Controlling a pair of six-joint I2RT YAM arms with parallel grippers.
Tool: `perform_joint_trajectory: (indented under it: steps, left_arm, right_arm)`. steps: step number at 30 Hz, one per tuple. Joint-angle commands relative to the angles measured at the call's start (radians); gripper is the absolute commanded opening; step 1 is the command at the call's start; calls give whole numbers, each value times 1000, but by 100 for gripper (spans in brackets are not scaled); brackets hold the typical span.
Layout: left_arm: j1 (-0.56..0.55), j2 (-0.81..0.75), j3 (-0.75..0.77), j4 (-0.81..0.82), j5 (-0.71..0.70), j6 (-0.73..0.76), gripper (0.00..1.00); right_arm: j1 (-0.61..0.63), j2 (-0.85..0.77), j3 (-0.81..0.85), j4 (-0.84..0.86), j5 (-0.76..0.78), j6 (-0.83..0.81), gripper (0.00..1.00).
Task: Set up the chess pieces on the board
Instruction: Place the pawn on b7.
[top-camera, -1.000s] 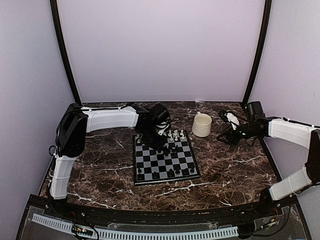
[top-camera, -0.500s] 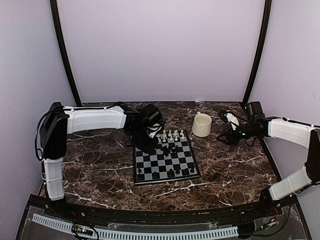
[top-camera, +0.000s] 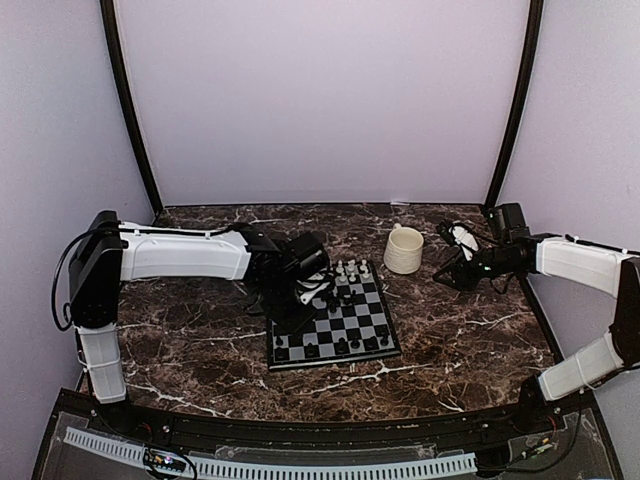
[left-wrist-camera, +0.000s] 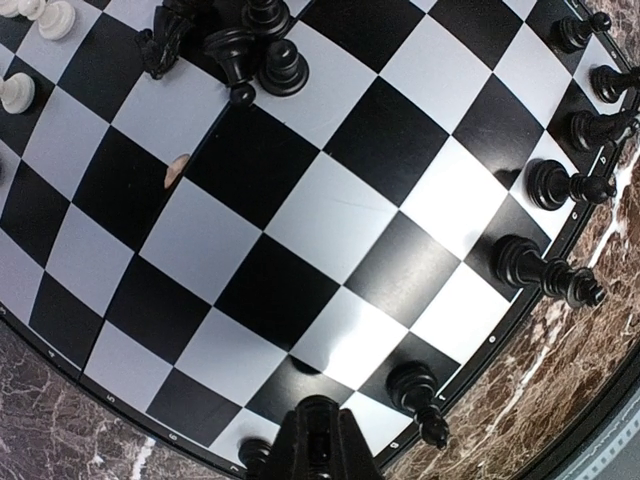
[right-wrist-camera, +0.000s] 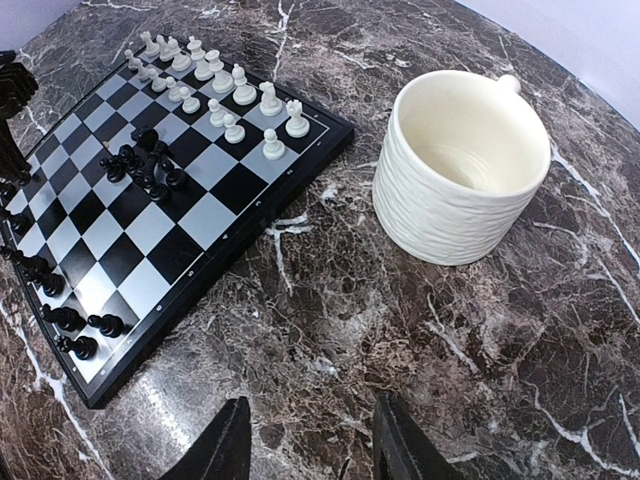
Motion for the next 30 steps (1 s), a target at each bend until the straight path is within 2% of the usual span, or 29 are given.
perform_joint_trajectory:
  steps: [1, 17, 30]
  left_arm:
    - [-4, -18, -16, -23, -3, -7, 6]
    - [-7, 17, -39, -21, 18, -20, 7]
    - [-9, 16, 11, -67, 6, -7, 29]
  right_arm:
    - [-3, -15, -10, 23, -4, -9, 43]
    - [-4, -5, -7, 23, -10, -11, 42]
    - [-4, -5, -7, 21, -7, -11, 42]
